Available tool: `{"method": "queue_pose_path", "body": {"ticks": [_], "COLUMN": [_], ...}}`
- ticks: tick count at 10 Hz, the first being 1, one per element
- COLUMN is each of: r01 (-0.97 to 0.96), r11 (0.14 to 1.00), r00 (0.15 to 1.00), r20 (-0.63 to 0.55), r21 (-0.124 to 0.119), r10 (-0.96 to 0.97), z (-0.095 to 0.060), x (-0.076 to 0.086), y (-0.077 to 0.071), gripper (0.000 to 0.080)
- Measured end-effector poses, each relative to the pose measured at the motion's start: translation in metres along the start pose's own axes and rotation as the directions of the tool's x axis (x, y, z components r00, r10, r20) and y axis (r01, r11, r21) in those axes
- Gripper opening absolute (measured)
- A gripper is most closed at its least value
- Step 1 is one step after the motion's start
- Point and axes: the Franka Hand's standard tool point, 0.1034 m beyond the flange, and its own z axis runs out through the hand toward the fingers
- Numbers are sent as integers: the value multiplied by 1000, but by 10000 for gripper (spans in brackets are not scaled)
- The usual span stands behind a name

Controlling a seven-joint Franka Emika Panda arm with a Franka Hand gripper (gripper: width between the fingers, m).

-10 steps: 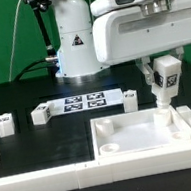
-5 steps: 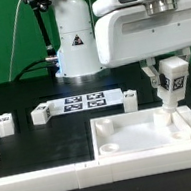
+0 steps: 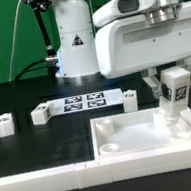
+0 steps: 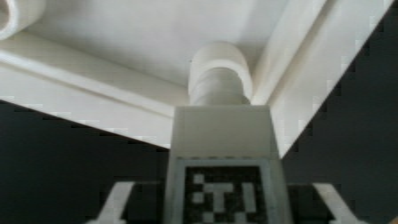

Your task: Assemble one leg

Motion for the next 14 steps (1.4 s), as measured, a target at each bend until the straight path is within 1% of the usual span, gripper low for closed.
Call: {"method": "queue_pose_path", "body": {"ticks": [1, 2, 3, 5, 9, 13, 14], "r01": [2, 3, 4, 10, 10, 12, 14], "r11": [1000, 1000, 1000, 1000, 1000, 1000, 1000], "r00": [999, 993, 993, 993, 995, 994, 994], "r20": [-50, -122, -119, -115, -99, -112, -107], "r21": [-9, -22, -20, -17, -12, -13, -11], "r10": [-2, -6, -7, -11, -11, -13, -15], "z": [-1, 1, 5, 7, 19, 21, 25], "x": [7, 9, 4, 4, -3, -1, -3], "y": [3, 4, 1, -3, -5, -6, -8], "gripper": [290, 290, 290, 290, 290, 290, 290]}}
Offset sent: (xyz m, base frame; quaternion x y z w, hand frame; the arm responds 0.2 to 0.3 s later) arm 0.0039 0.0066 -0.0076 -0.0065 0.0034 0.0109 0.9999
